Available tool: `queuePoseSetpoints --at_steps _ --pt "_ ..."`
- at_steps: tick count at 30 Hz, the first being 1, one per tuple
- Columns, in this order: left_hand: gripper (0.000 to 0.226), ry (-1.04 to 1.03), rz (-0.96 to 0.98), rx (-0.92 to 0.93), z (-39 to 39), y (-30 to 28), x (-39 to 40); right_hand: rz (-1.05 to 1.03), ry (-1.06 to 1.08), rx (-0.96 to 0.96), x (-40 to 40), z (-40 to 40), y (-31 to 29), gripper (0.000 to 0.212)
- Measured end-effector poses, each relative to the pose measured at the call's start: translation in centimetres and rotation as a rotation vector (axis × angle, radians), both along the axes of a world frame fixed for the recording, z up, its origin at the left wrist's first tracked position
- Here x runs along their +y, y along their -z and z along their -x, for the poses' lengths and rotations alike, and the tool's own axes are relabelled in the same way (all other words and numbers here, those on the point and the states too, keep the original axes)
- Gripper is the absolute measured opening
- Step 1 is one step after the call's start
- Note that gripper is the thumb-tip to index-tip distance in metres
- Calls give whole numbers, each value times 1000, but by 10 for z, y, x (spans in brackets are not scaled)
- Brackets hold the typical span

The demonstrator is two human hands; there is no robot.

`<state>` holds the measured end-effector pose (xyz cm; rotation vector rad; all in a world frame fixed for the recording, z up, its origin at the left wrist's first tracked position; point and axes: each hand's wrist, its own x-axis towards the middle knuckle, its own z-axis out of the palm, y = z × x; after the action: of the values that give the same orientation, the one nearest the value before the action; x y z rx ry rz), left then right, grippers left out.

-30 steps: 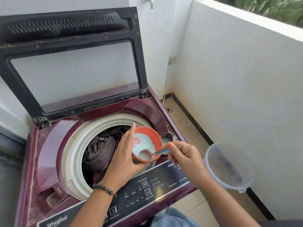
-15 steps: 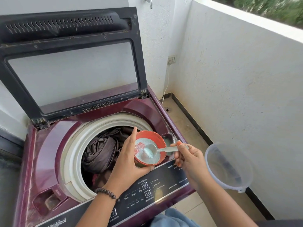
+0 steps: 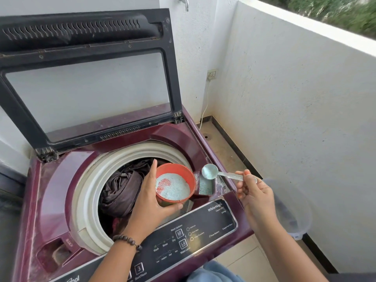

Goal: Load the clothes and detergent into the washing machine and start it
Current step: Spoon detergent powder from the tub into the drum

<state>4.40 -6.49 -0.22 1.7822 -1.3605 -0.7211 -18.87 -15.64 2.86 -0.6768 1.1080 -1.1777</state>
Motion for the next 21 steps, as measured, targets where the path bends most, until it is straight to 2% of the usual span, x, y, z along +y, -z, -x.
queuePoseSetpoints --at_steps 2,5,8,11,14,17,19,21 --pt "131 -15 -14 -17 -3 2 0 71 2 157 -2 1 7 25" --pt "131 -26 -26 -37 -5 4 1 281 -91 567 0 0 20 20" --pt "132 -25 -32 -36 -6 6 2 638 -235 957 3 -3 29 17" --pt "132 -24 -37 -37 -7 7 2 974 -317 1174 3 -6 39 32" --pt "131 -21 -36 -41 -7 6 2 1106 -335 1249 0 -9 44 35" --pt "131 -21 -25 -51 -7 7 1 1050 -289 1202 1 -8 37 33" --pt "132 -24 -24 -46 -7 8 0 881 -202 1051 4 -10 25 27" --pt "132 -21 -24 -41 -7 9 -1 629 -173 764 6 -16 12 18"
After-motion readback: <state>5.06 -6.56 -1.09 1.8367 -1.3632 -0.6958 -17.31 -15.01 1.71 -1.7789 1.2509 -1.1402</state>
